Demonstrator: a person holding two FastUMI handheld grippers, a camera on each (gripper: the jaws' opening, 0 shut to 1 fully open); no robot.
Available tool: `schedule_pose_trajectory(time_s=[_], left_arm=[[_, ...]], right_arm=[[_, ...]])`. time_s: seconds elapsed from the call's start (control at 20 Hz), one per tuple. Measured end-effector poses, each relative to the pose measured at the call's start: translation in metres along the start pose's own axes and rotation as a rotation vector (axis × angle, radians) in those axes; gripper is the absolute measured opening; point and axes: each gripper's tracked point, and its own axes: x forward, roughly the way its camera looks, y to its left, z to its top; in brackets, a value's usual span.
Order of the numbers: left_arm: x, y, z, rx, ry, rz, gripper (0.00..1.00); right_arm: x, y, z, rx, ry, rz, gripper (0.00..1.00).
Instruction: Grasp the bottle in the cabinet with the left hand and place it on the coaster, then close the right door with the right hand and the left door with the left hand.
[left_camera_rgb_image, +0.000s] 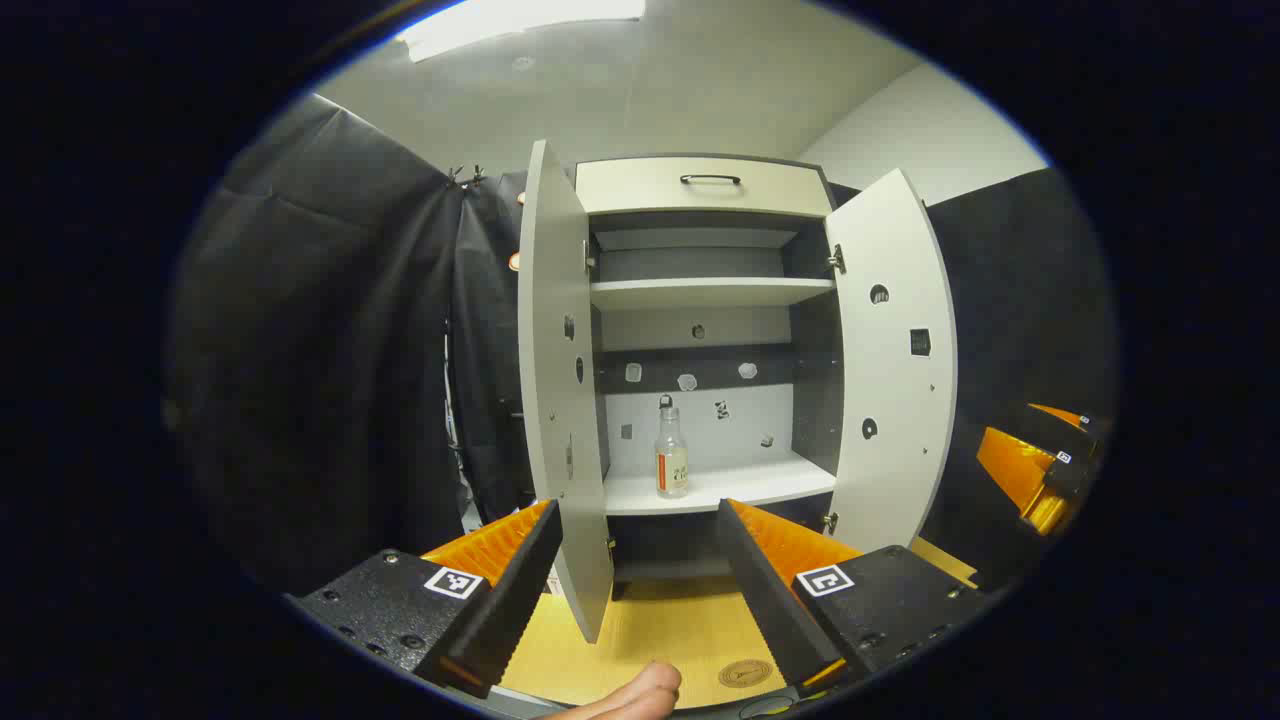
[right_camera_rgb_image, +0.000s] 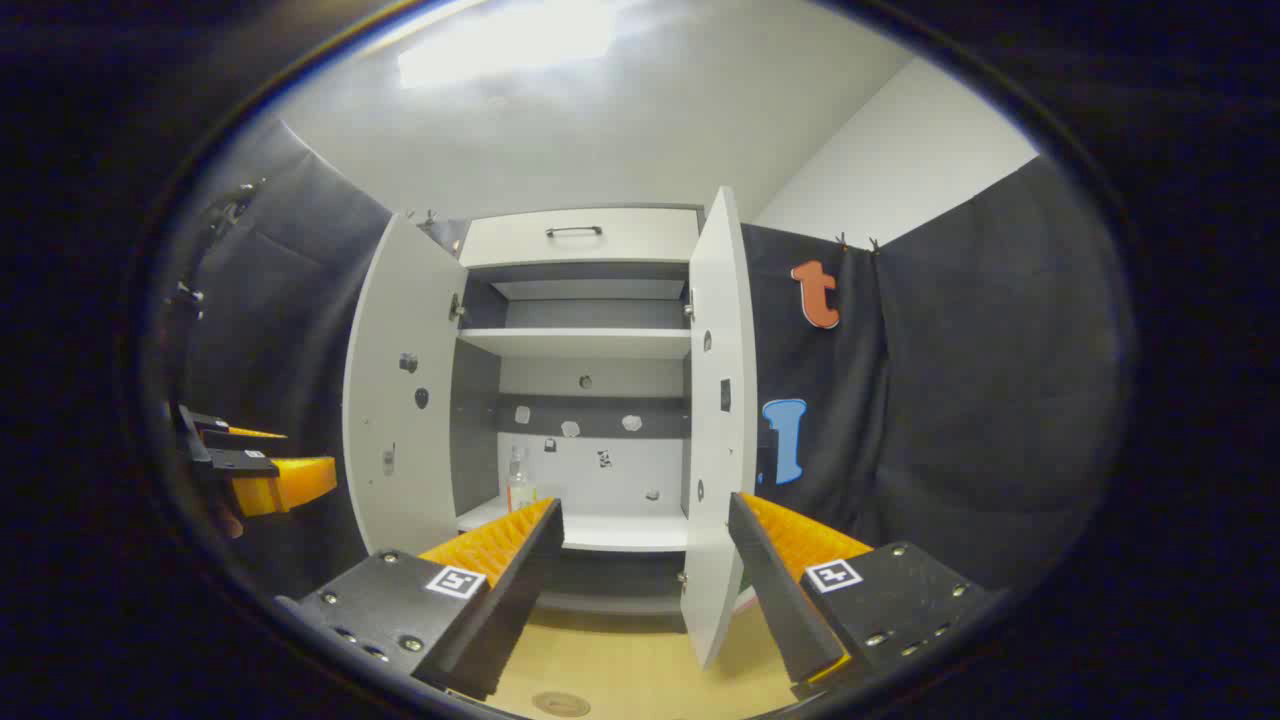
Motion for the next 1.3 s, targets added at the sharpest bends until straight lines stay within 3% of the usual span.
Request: schedule_pose_trajectory(time_s=[0.3,0.6,0.85,1.3], left_arm=[[-0.007,-0.013,0.010,-0.005,-0.015,-0.004,0.98],[0.021,-0.013,0.006,-0.023,-0.026,-0.017,0.98],[0.084,-0.019,-0.009,-0.028,-0.011,-0.049,0.97],[0.247,-0.039,-0.045,-0.001,-0.018,-0.066,0.98]], right_arm=[[-0.002,0.006,0.007,0.028,-0.012,0.055,1.00],[0.012,0.007,0.002,0.034,-0.015,0.047,0.97],[0.040,0.013,-0.006,0.069,-0.005,0.045,0.97],[0.106,0.015,-0.016,0.069,-0.026,0.015,0.97]])
